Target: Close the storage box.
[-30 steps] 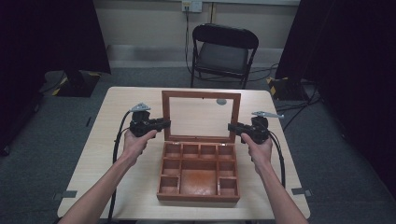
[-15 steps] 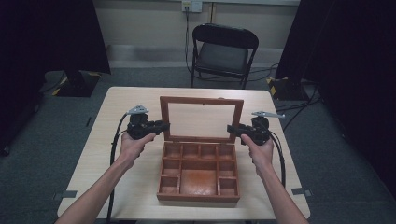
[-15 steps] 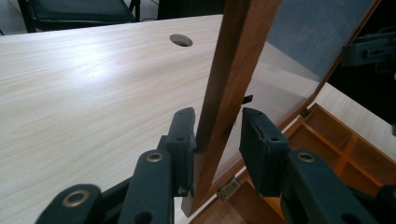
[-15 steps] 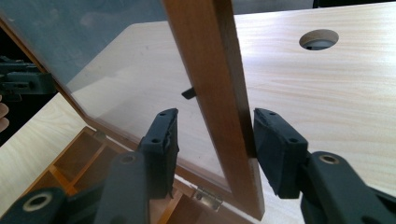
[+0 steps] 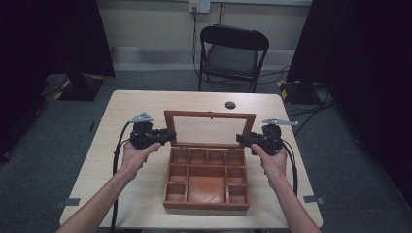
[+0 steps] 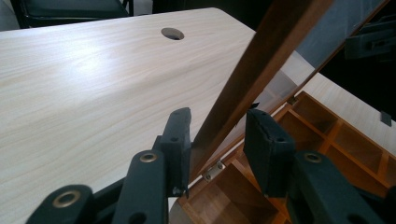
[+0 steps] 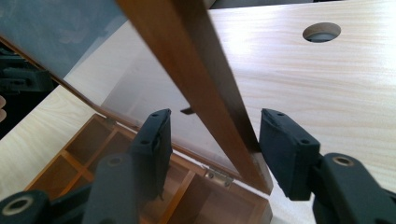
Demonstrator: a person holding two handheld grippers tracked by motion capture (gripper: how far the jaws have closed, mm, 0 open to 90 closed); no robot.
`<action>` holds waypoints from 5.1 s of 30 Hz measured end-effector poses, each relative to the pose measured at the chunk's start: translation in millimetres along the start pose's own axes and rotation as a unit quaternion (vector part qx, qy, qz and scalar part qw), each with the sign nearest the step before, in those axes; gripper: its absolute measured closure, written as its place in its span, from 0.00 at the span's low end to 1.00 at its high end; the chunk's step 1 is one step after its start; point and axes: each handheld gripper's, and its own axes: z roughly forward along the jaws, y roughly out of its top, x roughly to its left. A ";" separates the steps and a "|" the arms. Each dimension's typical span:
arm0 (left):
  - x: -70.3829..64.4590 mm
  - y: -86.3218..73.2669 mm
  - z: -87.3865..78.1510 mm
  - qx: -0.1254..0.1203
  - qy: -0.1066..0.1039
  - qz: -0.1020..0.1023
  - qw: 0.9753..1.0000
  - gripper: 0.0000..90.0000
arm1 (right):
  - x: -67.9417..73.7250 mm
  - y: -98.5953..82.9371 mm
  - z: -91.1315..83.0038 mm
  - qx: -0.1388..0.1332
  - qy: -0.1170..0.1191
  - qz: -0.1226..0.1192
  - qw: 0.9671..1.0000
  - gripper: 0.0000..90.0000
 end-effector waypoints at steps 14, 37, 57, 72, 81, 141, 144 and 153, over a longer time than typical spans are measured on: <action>-6.9 -7.9 -9.1 0.009 -0.011 0.002 1.000 0.65 | 4.4 -10.9 -11.9 0.013 0.012 -0.007 1.000 0.43; -9.2 -22.5 -12.4 0.041 -0.001 -0.006 0.999 0.37 | 10.0 -28.4 -5.3 0.050 0.004 0.001 0.999 0.39; 3.7 -32.5 -52.0 0.007 0.016 -0.010 1.000 0.31 | 38.6 -16.9 34.8 0.067 0.025 -0.020 0.997 0.37; 8.7 -31.6 -47.6 0.019 0.026 -0.016 0.999 0.28 | 21.7 -22.6 8.8 0.073 0.011 -0.019 0.997 0.40; 3.7 -35.9 -48.1 0.029 0.026 -0.013 0.999 0.29 | 8.2 -16.0 -7.6 0.058 -0.030 -0.026 0.998 0.48; 4.2 -53.2 -34.2 0.051 0.024 -0.022 0.998 0.20 | 130.8 24.8 31.0 0.164 0.269 -0.152 0.937 0.91; 6.2 -54.6 -35.8 0.053 0.025 -0.028 0.998 0.20 | 131.5 24.2 30.2 0.166 0.267 -0.155 0.937 0.91; 23.2 -58.7 -48.5 0.049 0.060 -0.048 0.996 0.20 | 132.4 22.4 28.9 0.162 0.262 -0.163 0.937 0.91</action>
